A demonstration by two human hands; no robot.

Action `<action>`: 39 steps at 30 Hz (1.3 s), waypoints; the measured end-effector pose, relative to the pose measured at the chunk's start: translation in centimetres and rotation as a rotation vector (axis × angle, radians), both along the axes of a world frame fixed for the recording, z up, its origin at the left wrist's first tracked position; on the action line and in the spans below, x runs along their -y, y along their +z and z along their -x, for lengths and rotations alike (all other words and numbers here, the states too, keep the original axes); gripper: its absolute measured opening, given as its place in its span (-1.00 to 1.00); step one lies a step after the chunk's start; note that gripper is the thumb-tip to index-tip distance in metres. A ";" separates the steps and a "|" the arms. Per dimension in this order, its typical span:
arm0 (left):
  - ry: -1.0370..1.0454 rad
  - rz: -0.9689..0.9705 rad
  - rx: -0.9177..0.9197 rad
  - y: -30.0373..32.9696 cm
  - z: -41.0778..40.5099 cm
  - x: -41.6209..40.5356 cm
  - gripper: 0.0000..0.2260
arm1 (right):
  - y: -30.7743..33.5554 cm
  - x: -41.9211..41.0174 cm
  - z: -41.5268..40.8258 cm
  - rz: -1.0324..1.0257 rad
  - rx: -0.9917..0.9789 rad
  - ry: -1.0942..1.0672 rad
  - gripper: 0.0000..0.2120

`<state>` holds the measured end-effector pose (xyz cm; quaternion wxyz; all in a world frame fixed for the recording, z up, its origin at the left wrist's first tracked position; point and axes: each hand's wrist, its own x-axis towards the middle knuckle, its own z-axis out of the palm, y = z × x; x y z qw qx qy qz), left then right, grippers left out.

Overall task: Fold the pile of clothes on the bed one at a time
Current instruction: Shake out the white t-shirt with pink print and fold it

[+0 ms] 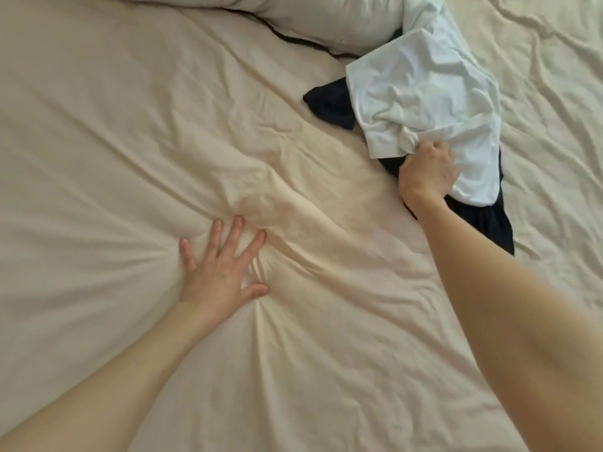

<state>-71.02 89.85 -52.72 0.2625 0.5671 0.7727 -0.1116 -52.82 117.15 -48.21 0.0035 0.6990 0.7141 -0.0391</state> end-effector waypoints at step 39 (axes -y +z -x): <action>0.211 -0.868 0.129 59.3 7.7 18.8 -0.91 | 57.8 32.4 7.0 -0.095 -0.463 0.854 -0.85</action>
